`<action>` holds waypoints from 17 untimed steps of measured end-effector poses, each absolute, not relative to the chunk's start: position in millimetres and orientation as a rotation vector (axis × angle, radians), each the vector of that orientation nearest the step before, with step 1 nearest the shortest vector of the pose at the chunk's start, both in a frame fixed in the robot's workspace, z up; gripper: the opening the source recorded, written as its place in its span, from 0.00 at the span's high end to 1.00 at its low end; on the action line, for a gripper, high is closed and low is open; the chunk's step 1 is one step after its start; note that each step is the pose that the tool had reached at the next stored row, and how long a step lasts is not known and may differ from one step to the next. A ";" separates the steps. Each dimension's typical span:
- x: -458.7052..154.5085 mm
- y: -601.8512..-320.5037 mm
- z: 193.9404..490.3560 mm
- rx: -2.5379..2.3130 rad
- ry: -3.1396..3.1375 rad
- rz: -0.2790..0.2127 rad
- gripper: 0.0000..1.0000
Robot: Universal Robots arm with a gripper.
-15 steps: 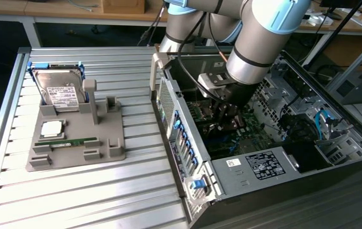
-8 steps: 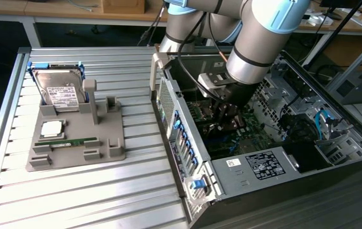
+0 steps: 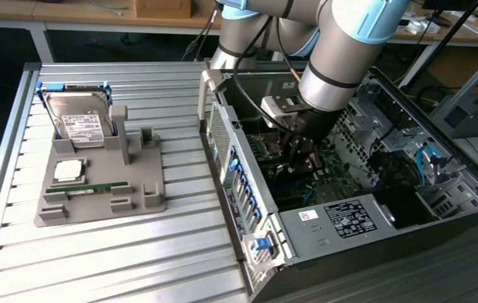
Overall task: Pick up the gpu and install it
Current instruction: 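Insert the gpu into the slot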
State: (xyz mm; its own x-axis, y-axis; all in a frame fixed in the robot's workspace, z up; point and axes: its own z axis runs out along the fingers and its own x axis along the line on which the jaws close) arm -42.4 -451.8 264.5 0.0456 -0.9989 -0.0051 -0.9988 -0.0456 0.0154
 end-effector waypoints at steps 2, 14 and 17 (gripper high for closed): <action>-42.3 -451.9 264.5 2.253 -2.176 -0.019 0.73; -41.3 -452.5 264.5 2.216 -2.209 -0.015 0.73; -41.2 -453.2 264.5 2.205 -2.220 -0.015 0.73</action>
